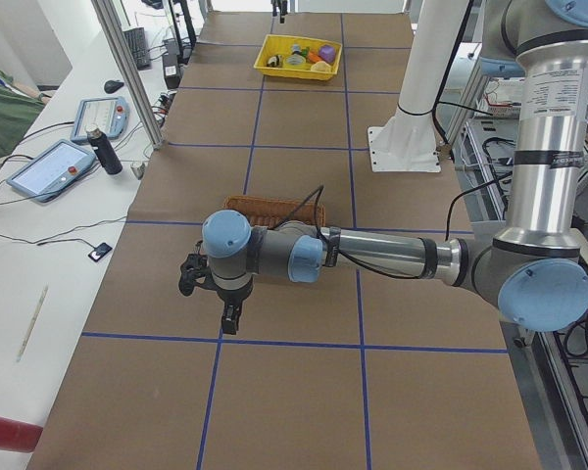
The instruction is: Move tape to another basket
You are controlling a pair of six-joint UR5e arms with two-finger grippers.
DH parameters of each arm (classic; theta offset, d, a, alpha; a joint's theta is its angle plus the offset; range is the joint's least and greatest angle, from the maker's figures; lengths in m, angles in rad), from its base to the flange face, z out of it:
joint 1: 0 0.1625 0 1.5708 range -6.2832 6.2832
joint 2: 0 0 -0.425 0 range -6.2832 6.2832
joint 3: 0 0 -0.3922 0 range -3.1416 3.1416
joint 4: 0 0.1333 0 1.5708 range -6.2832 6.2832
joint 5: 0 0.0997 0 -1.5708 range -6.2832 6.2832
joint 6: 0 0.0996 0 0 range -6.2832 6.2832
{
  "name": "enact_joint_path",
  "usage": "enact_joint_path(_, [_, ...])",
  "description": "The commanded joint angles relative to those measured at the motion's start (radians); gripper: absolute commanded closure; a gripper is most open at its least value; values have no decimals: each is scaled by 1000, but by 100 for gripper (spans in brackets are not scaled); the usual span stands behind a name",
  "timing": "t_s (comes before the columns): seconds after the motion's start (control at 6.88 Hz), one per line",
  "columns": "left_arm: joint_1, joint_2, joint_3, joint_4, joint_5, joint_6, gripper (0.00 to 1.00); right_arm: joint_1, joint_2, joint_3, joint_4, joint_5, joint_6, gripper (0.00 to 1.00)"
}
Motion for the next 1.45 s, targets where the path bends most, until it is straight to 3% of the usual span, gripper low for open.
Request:
enact_joint_path(0.0, [0, 2, 4, -13, -3, -3, 2, -115, -3, 0, 19, 6, 2, 0])
enact_joint_path(0.44, [0, 2, 14, -11, -3, -3, 2, -217, 6, -3, 13, -52, 3, 0])
enact_joint_path(1.31, [0, 2, 17, -10, -4, -4, 2, -267, 40, -55, 12, -54, 34, 0])
